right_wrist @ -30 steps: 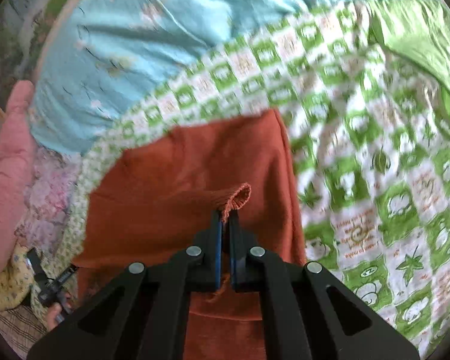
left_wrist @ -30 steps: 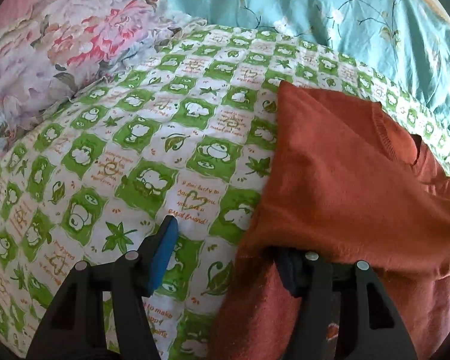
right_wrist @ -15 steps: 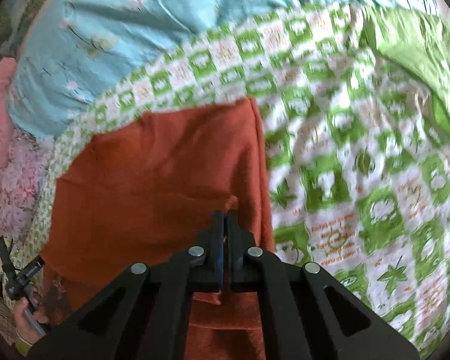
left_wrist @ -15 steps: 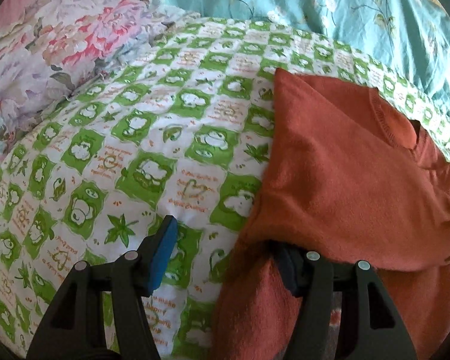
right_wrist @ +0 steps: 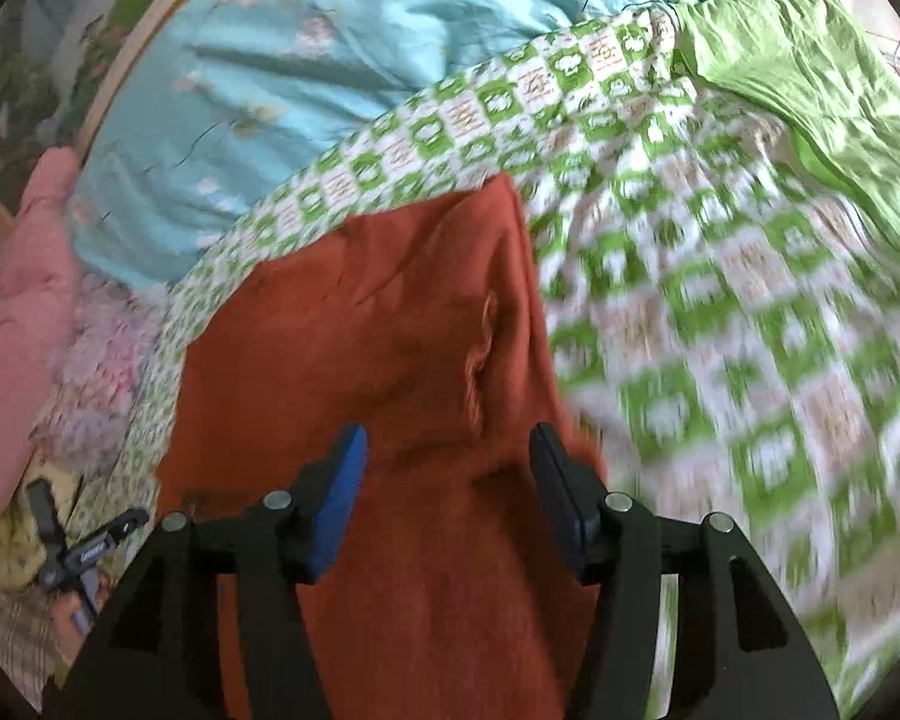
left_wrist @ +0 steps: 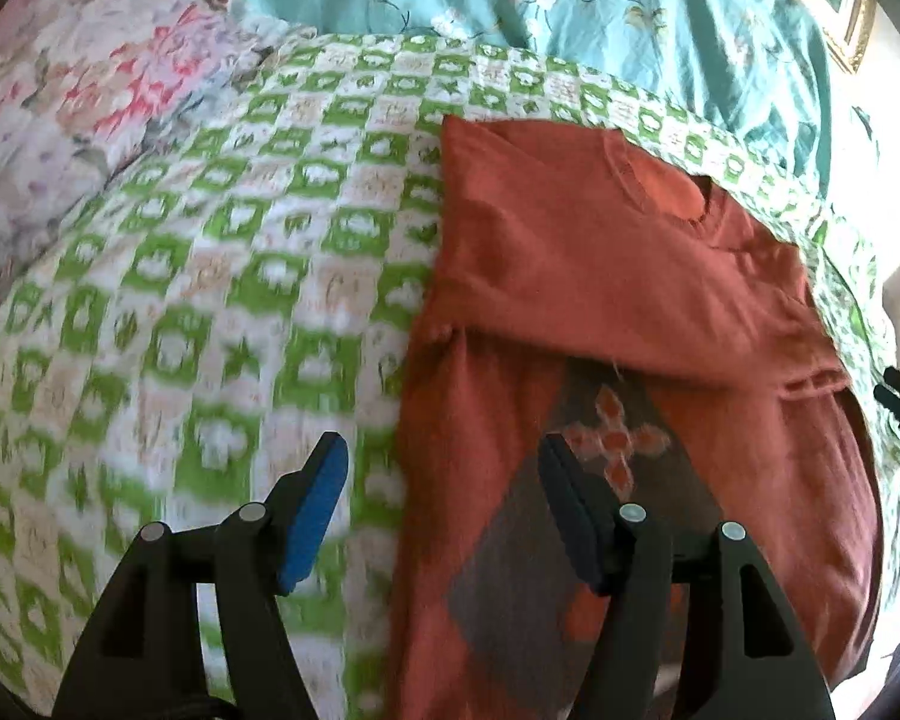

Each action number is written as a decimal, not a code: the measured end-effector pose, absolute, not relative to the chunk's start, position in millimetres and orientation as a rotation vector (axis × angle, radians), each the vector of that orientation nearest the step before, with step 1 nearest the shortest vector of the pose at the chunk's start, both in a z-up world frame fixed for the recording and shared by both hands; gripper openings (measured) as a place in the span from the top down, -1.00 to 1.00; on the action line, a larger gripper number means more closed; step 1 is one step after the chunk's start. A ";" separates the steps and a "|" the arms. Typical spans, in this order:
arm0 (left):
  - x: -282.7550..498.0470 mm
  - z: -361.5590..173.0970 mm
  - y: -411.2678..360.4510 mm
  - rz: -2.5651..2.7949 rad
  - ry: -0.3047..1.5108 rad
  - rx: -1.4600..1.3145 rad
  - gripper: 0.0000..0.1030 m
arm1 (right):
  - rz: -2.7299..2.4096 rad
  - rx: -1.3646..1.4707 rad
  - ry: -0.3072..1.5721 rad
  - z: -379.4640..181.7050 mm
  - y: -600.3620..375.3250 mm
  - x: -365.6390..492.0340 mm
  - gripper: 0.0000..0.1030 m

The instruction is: Fold small clothes

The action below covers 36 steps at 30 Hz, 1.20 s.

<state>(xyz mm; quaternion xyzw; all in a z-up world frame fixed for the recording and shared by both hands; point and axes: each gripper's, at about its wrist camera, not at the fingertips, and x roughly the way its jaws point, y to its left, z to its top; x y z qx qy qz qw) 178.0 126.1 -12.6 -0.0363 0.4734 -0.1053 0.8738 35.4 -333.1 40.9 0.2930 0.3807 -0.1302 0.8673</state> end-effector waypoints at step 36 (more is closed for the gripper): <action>-14.6 -51.1 155.1 -0.458 1.151 -0.135 -0.82 | -0.073 0.708 0.938 -5.7 -232.9 -159.5 -0.13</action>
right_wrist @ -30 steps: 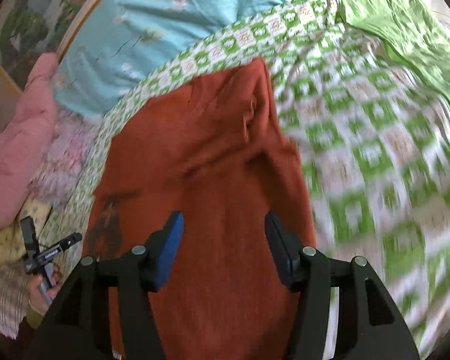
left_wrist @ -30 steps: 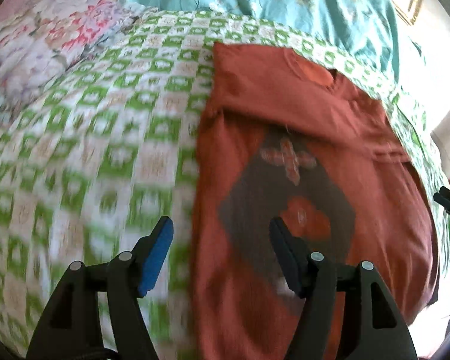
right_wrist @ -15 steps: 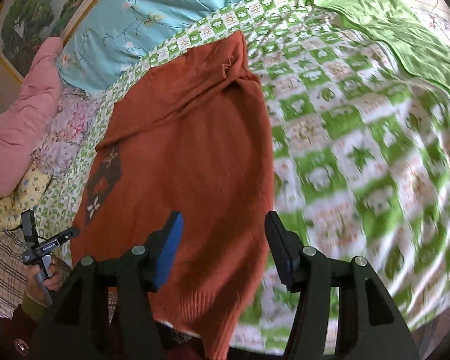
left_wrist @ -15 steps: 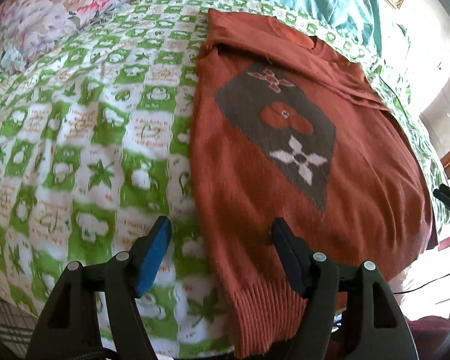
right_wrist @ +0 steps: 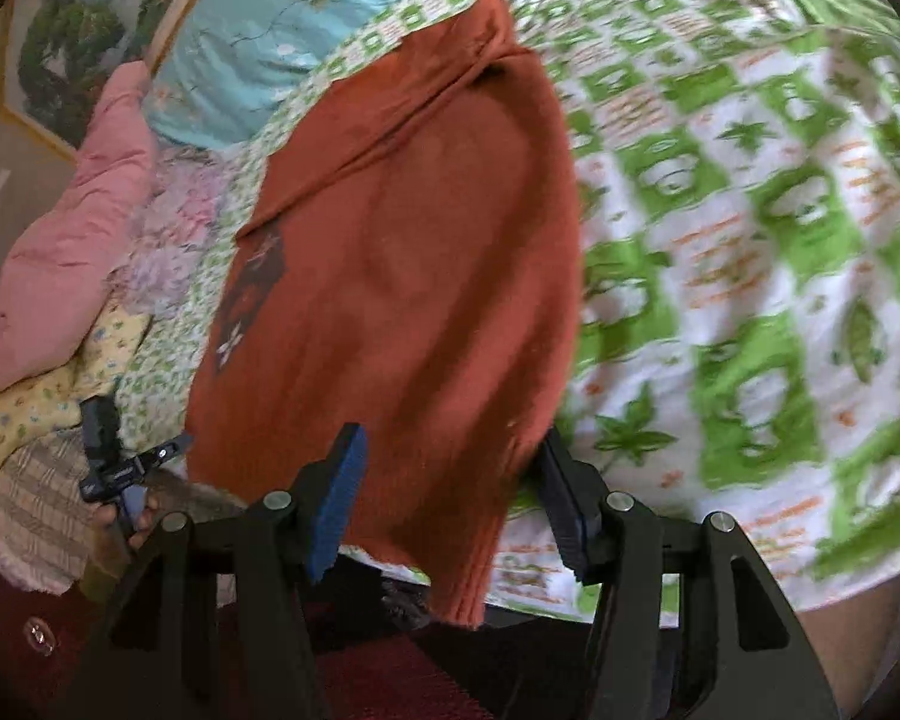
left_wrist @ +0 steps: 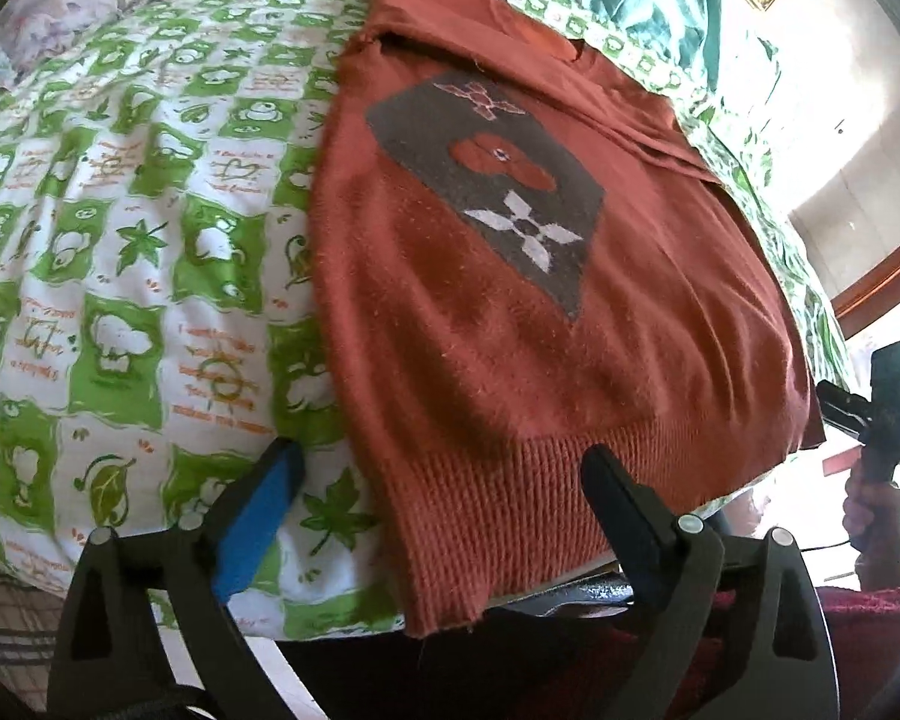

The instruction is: Fold small clothes

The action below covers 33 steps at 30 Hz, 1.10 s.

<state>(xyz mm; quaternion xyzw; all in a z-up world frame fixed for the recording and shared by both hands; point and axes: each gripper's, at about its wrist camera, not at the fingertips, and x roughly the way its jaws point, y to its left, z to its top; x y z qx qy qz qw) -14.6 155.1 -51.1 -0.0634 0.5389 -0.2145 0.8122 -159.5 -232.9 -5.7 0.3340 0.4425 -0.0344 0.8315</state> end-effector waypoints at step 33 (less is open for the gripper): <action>41.3 36.9 158.7 -0.583 0.764 -0.345 0.91 | 0.156 0.779 0.610 50.3 -274.1 -110.1 0.86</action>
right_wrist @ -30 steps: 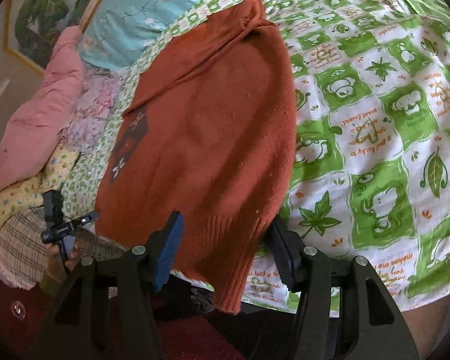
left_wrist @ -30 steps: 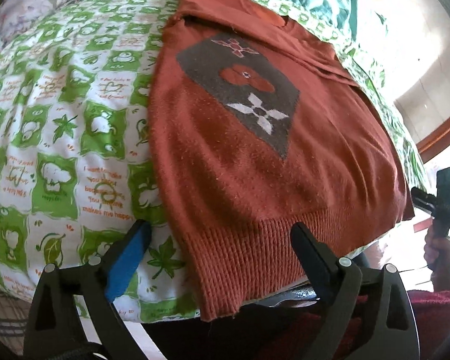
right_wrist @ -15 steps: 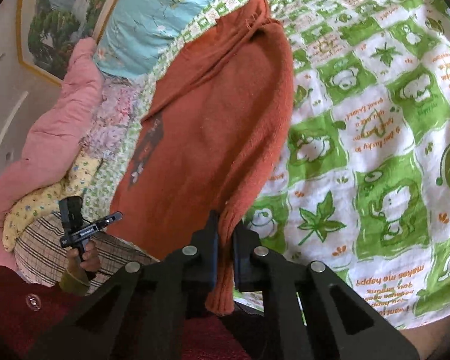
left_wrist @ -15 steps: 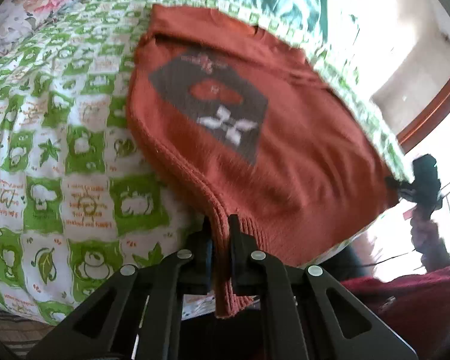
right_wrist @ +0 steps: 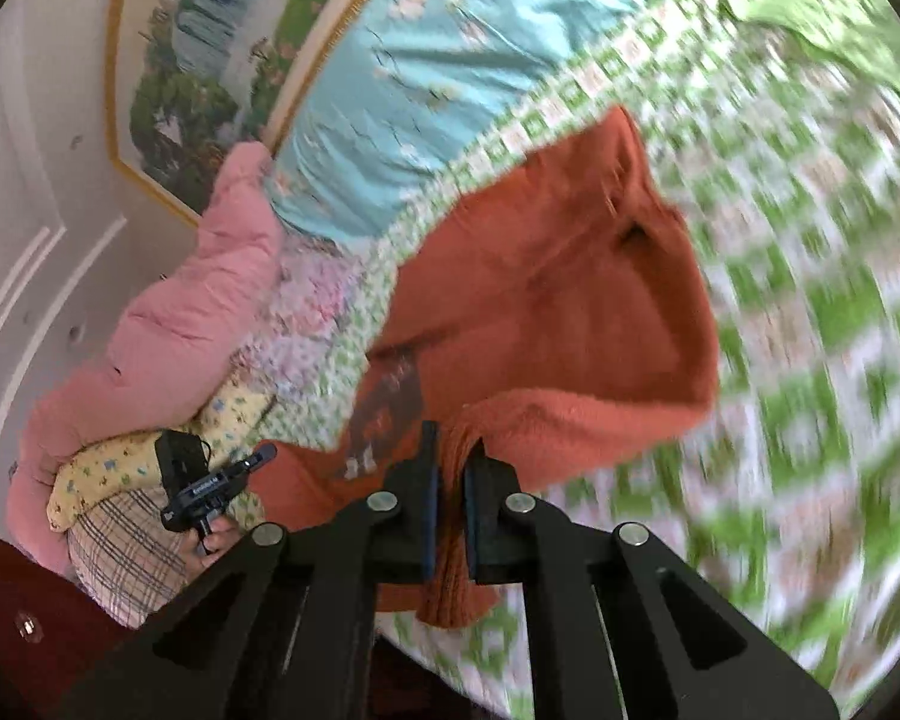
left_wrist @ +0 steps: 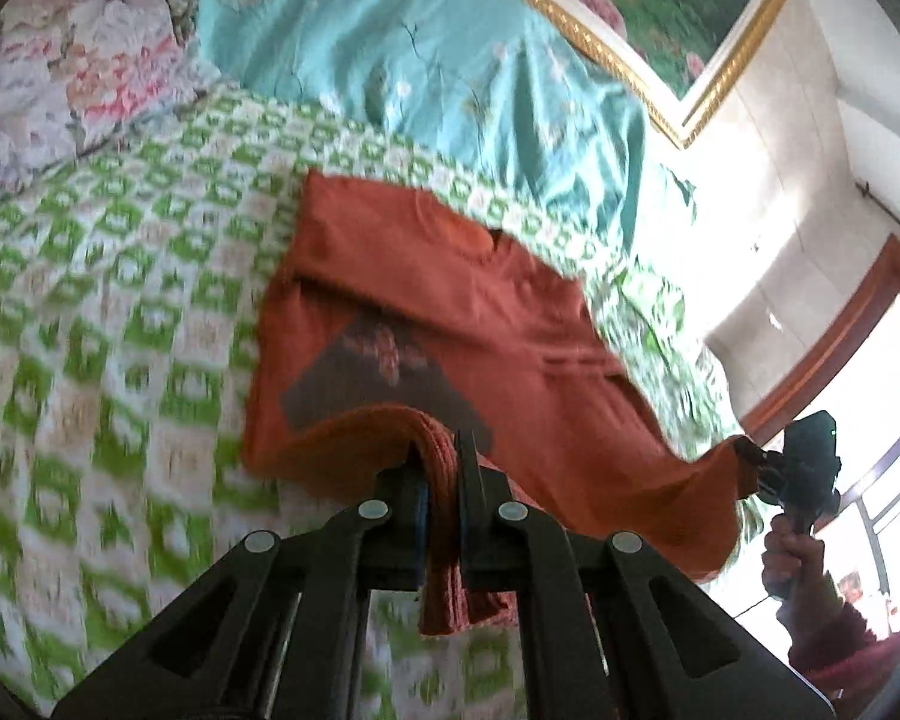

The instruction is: Fold small clothes

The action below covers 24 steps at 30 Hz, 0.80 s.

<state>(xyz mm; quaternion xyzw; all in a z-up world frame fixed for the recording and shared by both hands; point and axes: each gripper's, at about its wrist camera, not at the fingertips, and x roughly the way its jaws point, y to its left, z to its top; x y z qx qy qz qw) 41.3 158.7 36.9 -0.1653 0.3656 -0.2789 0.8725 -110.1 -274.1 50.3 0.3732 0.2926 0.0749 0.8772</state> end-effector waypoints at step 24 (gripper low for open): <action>278.3 36.8 120.9 -0.413 0.686 -0.377 0.92 | -0.046 0.593 0.562 66.1 -385.4 103.8 0.86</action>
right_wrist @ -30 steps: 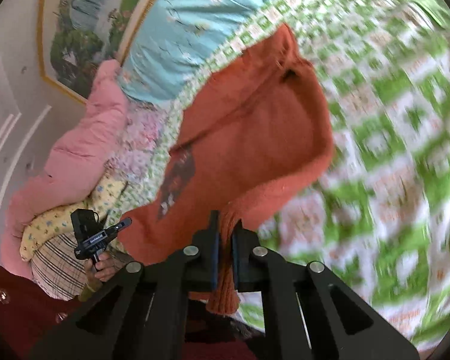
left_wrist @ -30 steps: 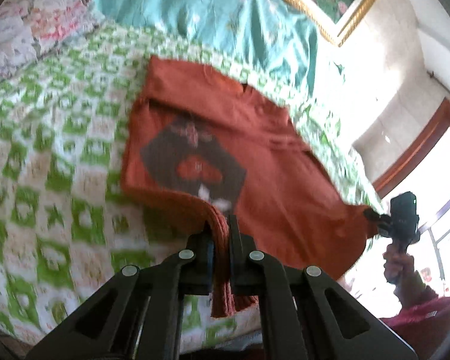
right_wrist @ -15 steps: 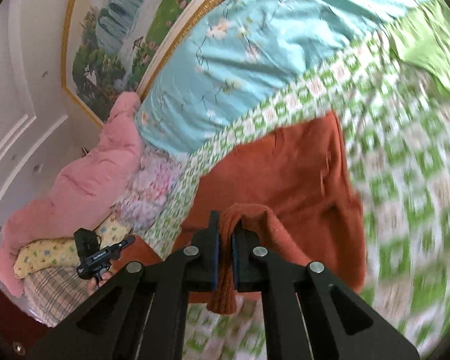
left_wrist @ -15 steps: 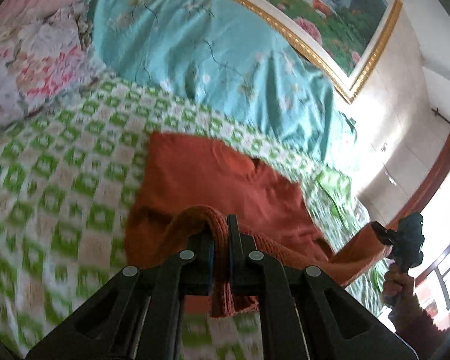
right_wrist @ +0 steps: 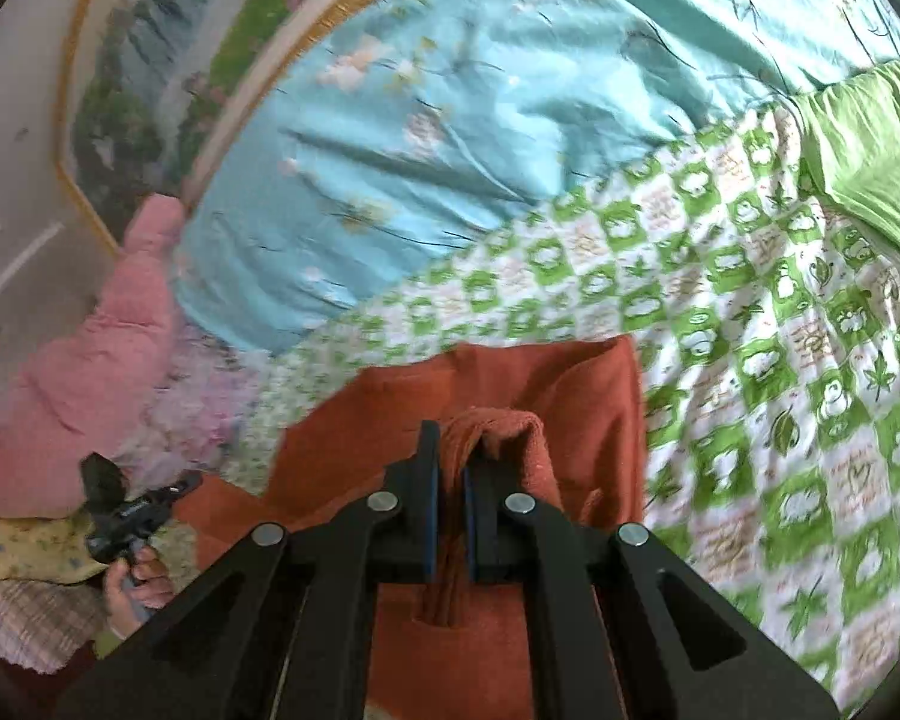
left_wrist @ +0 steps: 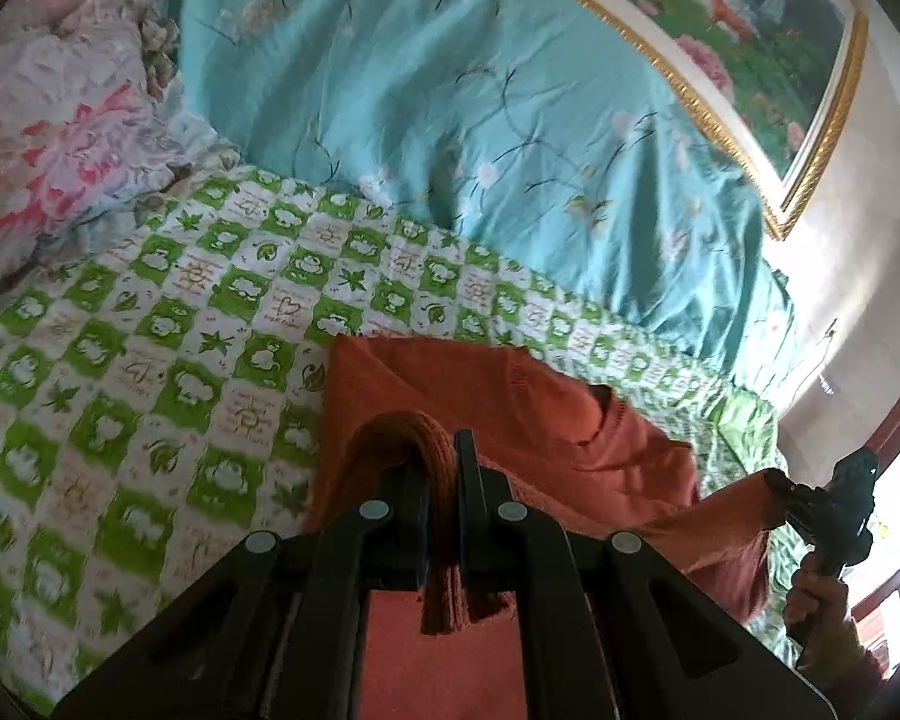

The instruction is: Fold small clothes

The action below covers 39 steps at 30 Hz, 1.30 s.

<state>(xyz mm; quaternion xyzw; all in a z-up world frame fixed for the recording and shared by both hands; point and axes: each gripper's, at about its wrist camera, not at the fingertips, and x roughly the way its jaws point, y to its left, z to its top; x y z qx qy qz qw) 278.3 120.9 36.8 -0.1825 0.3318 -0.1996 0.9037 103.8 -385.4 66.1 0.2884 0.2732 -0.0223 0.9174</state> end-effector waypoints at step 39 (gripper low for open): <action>264.0 -38.4 -34.9 -0.672 1.021 -0.027 0.49 | 0.188 0.347 0.967 4.1 -287.2 181.1 0.34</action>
